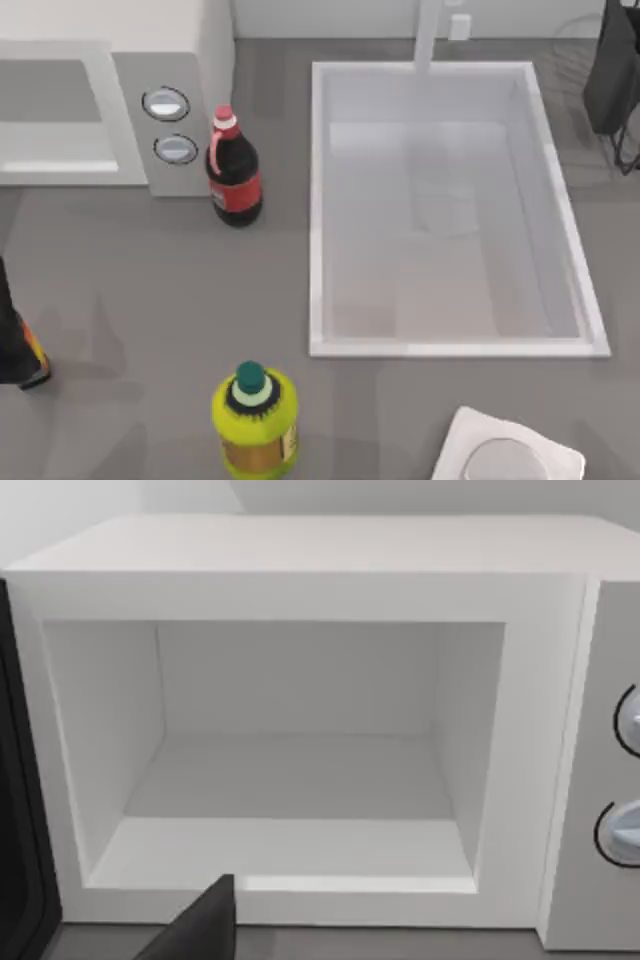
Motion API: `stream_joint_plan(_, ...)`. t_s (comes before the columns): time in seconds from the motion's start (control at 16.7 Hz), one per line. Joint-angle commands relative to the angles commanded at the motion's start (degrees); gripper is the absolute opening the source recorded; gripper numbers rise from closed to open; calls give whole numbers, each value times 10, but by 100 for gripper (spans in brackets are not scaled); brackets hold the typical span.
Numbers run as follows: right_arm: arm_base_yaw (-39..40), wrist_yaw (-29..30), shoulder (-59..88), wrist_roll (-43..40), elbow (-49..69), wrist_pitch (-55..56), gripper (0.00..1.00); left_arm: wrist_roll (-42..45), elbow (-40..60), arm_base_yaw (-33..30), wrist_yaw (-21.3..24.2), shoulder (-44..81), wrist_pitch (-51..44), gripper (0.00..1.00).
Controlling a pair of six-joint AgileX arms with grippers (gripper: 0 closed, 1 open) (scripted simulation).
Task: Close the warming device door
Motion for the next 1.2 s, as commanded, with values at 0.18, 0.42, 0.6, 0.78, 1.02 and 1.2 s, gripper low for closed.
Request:
stream_joint_plan(0.18,0,0,0,0,0,0,100,0,0,0,0,0,0,85)
stream_joint_plan(0.42,0,0,0,0,0,0,100,0,0,0,0,0,0,55)
stream_joint_plan(0.6,0,0,0,0,0,0,100,0,0,0,0,0,0,32)
stream_joint_plan(0.78,0,0,0,0,0,0,100,0,0,0,0,0,0,10)
stream_joint_plan(1.02,0,0,0,0,0,0,100,0,0,0,0,0,0,0)
stream_joint_plan(1.2,0,0,0,0,0,0,100,0,0,0,0,0,0,0)
